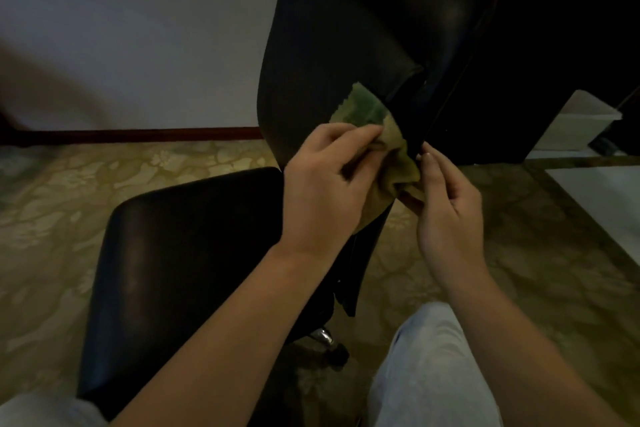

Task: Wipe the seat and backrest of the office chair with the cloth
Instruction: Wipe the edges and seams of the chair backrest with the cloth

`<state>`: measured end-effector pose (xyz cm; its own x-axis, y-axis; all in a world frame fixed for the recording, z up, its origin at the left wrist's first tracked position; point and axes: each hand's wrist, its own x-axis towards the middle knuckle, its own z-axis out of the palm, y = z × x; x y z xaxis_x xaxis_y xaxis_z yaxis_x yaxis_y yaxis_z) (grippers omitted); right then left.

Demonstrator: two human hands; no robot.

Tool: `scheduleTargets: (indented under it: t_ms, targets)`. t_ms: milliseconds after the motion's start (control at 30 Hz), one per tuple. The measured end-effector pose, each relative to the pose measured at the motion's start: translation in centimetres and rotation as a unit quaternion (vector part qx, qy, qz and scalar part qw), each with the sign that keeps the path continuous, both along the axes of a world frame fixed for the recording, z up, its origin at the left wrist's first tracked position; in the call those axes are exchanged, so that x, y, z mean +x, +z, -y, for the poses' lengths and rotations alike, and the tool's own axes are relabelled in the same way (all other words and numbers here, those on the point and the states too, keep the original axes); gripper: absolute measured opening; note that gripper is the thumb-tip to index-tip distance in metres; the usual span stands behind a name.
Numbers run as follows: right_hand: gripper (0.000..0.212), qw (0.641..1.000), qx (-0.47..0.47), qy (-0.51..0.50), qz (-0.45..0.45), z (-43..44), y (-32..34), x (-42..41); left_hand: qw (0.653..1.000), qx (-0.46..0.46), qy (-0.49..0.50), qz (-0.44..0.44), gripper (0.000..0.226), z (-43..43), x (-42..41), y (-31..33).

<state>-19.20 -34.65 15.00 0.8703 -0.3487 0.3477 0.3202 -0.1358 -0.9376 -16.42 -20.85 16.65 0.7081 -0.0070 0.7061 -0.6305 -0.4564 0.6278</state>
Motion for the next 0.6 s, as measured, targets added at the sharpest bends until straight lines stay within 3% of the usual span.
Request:
scheduleTargets:
  t_ms: [367,433,533,600]
  targets:
    - [0.051,0.999,0.040,-0.013,-0.017,-1.2,-0.3,-0.3,0.997,0.069,0.027,-0.021,0.025,2.5,-0.9,-1.5]
    - [0.052,0.999,0.030,-0.011,-0.021,-1.2,-0.4,-0.3,0.997,0.068,0.026,-0.026,0.033,2.7,-1.2,-1.5]
    - [0.043,1.000,0.022,-0.006,-0.018,-1.2,-0.4,-0.4,0.997,0.070,0.012,-0.044,0.051,2.9,-1.8,-1.7]
    - [0.033,1.000,0.017,-0.004,-0.012,-1.3,-0.3,-0.5,0.994,0.098,0.007,-0.055,0.044,2.5,-2.0,-2.0]
